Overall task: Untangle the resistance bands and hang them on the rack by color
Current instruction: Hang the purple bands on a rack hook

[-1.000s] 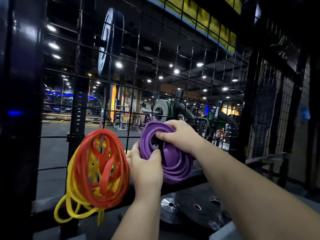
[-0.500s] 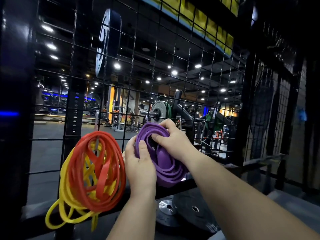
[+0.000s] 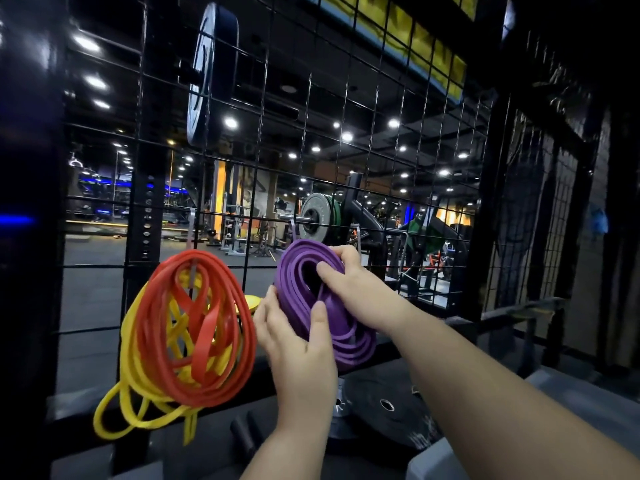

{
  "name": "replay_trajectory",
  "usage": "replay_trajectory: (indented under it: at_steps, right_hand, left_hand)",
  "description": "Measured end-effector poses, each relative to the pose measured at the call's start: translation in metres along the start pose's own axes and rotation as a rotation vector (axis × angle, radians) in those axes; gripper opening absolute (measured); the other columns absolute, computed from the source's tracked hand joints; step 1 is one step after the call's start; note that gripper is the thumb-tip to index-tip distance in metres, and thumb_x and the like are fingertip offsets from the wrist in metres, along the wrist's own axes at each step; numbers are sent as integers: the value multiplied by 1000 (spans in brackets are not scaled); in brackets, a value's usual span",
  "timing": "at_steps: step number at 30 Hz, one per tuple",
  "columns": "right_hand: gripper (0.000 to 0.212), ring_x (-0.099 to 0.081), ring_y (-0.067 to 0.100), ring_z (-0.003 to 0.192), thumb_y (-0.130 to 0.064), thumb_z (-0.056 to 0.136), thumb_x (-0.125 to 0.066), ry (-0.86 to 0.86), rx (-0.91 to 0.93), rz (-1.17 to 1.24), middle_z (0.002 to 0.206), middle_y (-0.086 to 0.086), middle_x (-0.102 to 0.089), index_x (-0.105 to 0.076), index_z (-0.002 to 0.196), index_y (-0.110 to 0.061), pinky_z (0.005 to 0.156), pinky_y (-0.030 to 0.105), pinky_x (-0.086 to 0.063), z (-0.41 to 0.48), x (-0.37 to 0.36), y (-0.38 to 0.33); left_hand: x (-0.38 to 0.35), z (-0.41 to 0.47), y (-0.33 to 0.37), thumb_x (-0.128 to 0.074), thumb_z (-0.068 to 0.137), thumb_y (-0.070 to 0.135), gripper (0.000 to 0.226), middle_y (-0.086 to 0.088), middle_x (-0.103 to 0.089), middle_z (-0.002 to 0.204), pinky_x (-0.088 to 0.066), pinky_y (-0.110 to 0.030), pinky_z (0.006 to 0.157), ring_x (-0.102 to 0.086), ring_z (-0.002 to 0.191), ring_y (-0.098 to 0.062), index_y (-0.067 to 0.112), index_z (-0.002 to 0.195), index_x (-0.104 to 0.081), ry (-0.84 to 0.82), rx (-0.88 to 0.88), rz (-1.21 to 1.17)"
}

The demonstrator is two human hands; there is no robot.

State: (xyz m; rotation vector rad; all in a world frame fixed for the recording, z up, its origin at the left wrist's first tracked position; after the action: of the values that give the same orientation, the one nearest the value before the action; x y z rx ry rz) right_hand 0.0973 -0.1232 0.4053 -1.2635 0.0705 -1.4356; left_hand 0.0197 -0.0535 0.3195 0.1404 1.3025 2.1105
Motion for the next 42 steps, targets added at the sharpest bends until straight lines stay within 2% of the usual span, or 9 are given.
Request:
replay_trajectory:
  at_steps: [7,9,11,16,23,31,35,38,42]
  right_hand:
    - [42,-53,13,106,-44,103,-31,165,-70,195,115,-2,-60,-57,122,-17,87,25,-33,-23,-7,22]
    - [44,-53,10,95,-43,104,-31,205,-70,243,105,-3,-61,-60,113,-11,81,24,-37,-32,-11,27]
    - [41,-53,8,107,-43,103,-31,242,-70,290,115,-7,-60,-60,117,-17,91,23,-36,-38,-17,31]
    - [25,-53,8,113,-49,101,-32,260,-120,376,114,-12,-60,-53,90,-41,103,30,-37,-47,-30,36]
    - [63,-43,12,130,-70,88,-31,294,-161,416,139,-6,-48,-52,133,-31,115,42,-29,-61,-33,47]
    - [59,-48,11,116,-70,82,-35,273,-213,363,134,0,-51,-55,124,-33,109,41,-36,-87,-28,75]
    - [19,-51,10,106,-53,96,-37,309,-298,390,124,-5,-52,-53,96,-44,93,30,-40,-105,-13,105]
    - [22,-53,13,102,-54,98,-34,382,-406,378,119,-5,-54,-52,102,-43,97,37,-44,-124,4,145]
    - [37,-51,24,113,-49,101,-31,511,-587,303,124,4,-54,-51,120,-24,103,43,-40,-163,40,211]
  left_hand:
    - [6,-22,-10,-49,90,55,72,-5,-29,151,-8,-29,112,-18,138,-17,18,149,-32,101,-75,179]
    - [8,-26,-11,-48,85,59,74,-3,-36,144,-8,-15,107,-22,132,-8,17,145,-37,136,-58,129]
    - [8,-28,-13,-58,92,43,58,-1,-42,130,-13,2,88,-27,116,1,11,137,-41,157,27,11]
    - [6,-29,-22,-54,93,34,29,-3,-40,117,-28,-18,82,-40,113,-21,14,111,-41,171,169,-120]
    - [0,-37,-29,-53,93,40,30,-3,-41,114,-36,-33,89,-43,109,-23,19,107,-37,168,226,-163]
    - [-13,-60,-40,-44,94,49,36,0,-41,104,-27,-30,81,-41,102,-23,18,108,-34,136,331,-159]
    - [-29,-75,-51,-43,95,49,34,9,-37,85,-26,-26,76,-43,89,-18,18,108,-35,84,334,-127]
    - [-59,-90,-72,-49,86,61,40,-1,-48,82,-36,-34,71,-47,75,-21,24,91,-37,-16,344,-73]
    - [-130,-133,-94,-54,86,54,36,-6,-49,104,-39,-33,82,-45,93,-22,23,94,-39,-341,380,51]
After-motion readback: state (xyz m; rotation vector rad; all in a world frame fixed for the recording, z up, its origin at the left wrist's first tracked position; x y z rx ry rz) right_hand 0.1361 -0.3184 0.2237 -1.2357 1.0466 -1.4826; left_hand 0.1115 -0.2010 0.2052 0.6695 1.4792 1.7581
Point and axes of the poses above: each hand's wrist, its own z-axis towards the middle knuckle, its own x-axis out of the back of the hand, y = z × x, the point moved 6 cm from there along z, towards the middle knuckle
